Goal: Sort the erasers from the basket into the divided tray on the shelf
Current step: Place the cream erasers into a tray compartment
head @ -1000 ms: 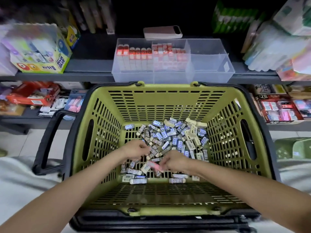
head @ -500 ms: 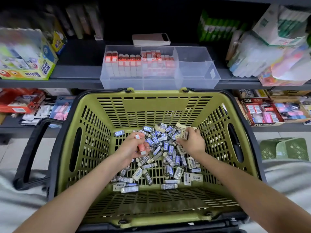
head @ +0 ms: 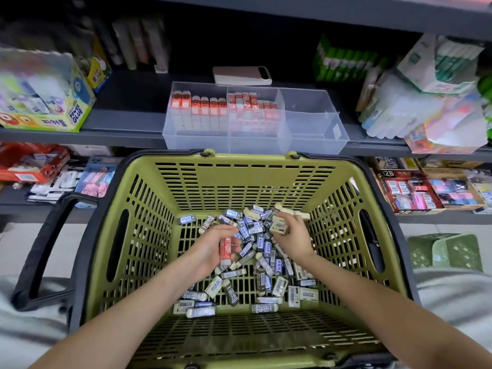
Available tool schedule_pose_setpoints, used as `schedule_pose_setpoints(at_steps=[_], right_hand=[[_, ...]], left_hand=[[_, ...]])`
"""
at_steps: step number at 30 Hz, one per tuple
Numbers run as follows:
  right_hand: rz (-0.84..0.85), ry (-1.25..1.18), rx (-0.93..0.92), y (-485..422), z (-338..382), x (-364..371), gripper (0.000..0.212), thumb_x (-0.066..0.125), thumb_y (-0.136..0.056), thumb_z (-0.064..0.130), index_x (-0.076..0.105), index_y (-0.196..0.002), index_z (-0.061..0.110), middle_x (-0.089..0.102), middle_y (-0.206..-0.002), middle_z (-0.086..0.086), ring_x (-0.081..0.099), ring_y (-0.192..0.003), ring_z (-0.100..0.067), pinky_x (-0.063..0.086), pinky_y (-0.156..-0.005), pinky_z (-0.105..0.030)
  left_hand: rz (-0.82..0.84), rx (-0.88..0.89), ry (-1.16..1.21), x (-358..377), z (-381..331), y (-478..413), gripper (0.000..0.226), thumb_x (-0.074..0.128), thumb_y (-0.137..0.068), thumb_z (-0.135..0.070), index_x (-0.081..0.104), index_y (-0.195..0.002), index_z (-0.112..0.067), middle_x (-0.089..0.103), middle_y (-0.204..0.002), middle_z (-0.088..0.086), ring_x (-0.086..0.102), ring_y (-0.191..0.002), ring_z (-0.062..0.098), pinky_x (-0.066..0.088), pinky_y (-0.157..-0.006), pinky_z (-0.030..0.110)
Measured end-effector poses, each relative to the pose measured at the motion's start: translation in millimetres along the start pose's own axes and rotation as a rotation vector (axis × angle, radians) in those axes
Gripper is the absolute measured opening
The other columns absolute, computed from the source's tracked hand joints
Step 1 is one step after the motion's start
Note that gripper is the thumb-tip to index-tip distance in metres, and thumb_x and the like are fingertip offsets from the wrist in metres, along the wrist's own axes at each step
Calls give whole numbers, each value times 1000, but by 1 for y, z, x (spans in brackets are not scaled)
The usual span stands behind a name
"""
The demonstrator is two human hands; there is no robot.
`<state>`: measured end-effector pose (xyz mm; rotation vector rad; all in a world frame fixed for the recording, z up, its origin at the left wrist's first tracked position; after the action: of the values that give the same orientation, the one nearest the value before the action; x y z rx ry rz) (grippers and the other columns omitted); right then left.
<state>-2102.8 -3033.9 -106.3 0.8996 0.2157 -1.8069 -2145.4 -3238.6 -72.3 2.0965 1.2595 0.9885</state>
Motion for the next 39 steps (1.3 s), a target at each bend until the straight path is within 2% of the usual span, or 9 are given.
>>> schedule_pose_setpoints(at_steps=[5, 10, 16, 18, 21, 25, 29, 33, 39], right_hand=[[209, -487, 54, 27, 46, 5, 39, 68, -80, -1, 60, -105, 28, 61, -107, -6, 62, -76, -16, 54, -56, -27], [299, -443, -100, 49, 100, 9, 48, 69, -81, 7, 58, -116, 37, 58, -117, 1, 65, -94, -18, 56, -81, -33], [571, -395, -126, 71, 120, 18, 51, 55, -92, 10, 42, -137, 31, 53, -131, 11, 56, -114, -8, 45, -102, -36], [597, -540, -56, 69, 119, 9, 48, 53, -93, 8, 45, -130, 38, 59, -120, 18, 62, -106, -6, 49, -97, -37], [507, -697, 18, 49, 108, -13, 34, 54, -91, 4, 57, -124, 14, 72, -102, 0, 69, -89, -18, 58, -78, -37], [288, -254, 123, 14, 56, -31, 11, 61, -87, 4, 67, -96, 2, 69, -88, -17, 62, -70, -19, 56, -72, -39], [291, 411, 201, 2, -3, -17, 31, 68, -84, 25, 66, -103, 1, 70, -92, -14, 54, -61, -16, 51, -62, -32], [330, 529, 222, 9, -22, 0, 55, 71, -80, 37, 55, -124, 9, 66, -109, -7, 57, -70, -15, 47, -60, -25], [338, 490, 246, 9, -15, -6, 36, 69, -83, 34, 53, -105, 10, 66, -97, -7, 60, -78, -18, 51, -68, -32]], left_hand=[[22, -40, 46, 6, 0, 4, 52, 65, -77, -38, 55, -121, -13, 69, -85, 10, 65, -69, 22, 48, -52, 27], [125, -106, 190, 15, -1, 5, 63, 54, -73, -64, 65, -110, -15, 72, -84, 7, 68, -69, 19, 54, -57, 29], [-47, -157, 273, 2, 1, 3, 53, 69, -73, -55, 64, -105, -13, 65, -91, 11, 63, -73, 22, 55, -56, 31], [-46, -157, 306, 1, 2, 3, 53, 69, -73, -46, 61, -111, -10, 64, -92, 12, 64, -76, 24, 56, -59, 33], [53, -158, 282, 4, 2, 3, 47, 68, -67, -45, 67, -99, -9, 68, -85, 10, 66, -71, 23, 54, -55, 29], [126, -151, 271, 3, 2, 3, 35, 71, -71, -42, 71, -81, -8, 66, -78, 8, 62, -61, 19, 48, -42, 23], [132, -153, 253, 5, 0, 4, 51, 78, -65, -43, 65, -95, -5, 66, -76, 10, 59, -55, 18, 48, -41, 23], [78, -143, 234, 3, -4, 6, 54, 85, -56, -36, 61, -93, -5, 68, -68, 12, 60, -54, 20, 49, -44, 24], [50, -93, 201, 3, -13, 8, 59, 86, -54, -35, 60, -100, -8, 65, -85, 16, 59, -52, 18, 49, -44, 24]])
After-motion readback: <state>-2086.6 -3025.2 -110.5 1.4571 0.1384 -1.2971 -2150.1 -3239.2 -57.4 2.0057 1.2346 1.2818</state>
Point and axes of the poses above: each hand's wrist, its own y-axis away from the middle knuckle, its own x-axis out of the palm, z = x × y, the point moved 5 cm from there along -y, towards the middle knuckle
